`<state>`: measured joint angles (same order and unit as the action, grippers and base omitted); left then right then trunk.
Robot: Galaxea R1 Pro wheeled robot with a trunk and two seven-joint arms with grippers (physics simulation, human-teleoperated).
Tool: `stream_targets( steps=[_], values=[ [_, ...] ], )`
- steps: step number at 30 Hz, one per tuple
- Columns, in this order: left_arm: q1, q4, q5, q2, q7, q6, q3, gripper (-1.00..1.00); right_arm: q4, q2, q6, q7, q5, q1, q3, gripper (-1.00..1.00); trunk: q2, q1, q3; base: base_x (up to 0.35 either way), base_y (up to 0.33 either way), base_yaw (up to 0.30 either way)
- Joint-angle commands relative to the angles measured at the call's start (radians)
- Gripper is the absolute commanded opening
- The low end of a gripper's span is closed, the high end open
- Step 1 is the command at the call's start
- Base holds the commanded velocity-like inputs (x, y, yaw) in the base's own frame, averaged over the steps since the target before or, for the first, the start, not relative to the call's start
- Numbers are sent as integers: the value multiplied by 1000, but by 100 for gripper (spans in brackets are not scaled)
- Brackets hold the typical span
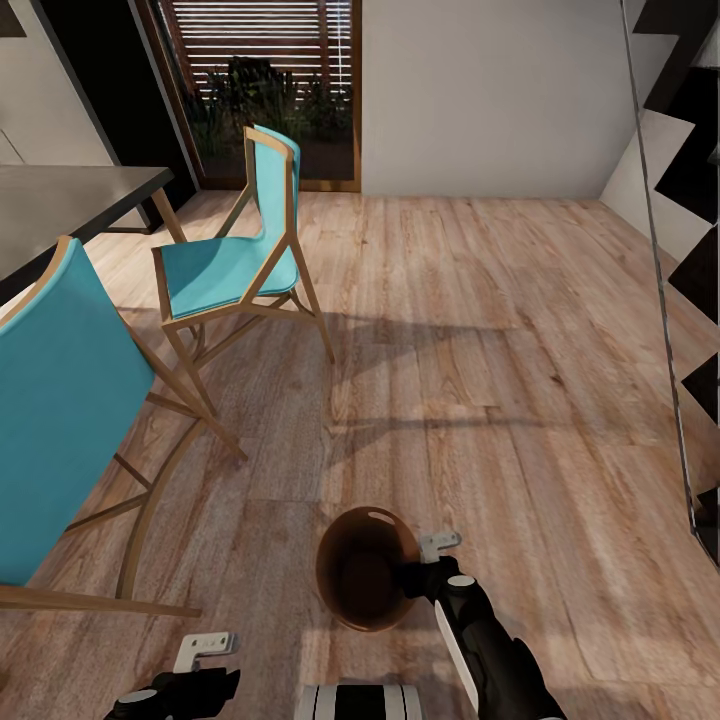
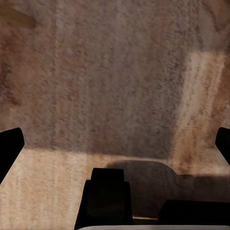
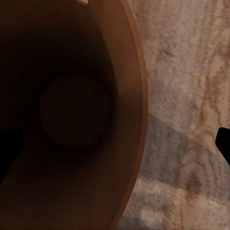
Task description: Put the three can of soda from the living room inside the tash can in the kitchen.
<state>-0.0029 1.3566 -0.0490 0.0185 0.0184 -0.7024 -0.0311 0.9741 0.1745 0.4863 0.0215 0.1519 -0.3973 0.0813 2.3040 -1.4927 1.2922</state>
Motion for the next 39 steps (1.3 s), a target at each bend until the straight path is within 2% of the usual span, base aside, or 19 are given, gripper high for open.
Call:
stream_targets(
  steps=[1,7,12,35,39],
  values=[
    [0,0,0,0,0,0,0,100,0,0,0,0,-1,0,0,100,0,0,0,0,0,0],
    [0,0,0,0,0,0,0,100,-12,0,-1,0,-3,-2,0,100,0,0,0,0,0,0],
    [0,-1,0,0,0,0,-1,100,-130,-2,-62,1,-3,-50,-35,100,0,0,0,0,0,0],
    [0,0,0,0,0,0,-1,100,-163,-3,-78,2,-4,-58,-47,100,0,0,0,0,0,0],
    [0,0,0,0,0,0,0,100,-233,-3,-105,2,-3,-88,-49,100,0,0,0,0,0,0]
  ],
)
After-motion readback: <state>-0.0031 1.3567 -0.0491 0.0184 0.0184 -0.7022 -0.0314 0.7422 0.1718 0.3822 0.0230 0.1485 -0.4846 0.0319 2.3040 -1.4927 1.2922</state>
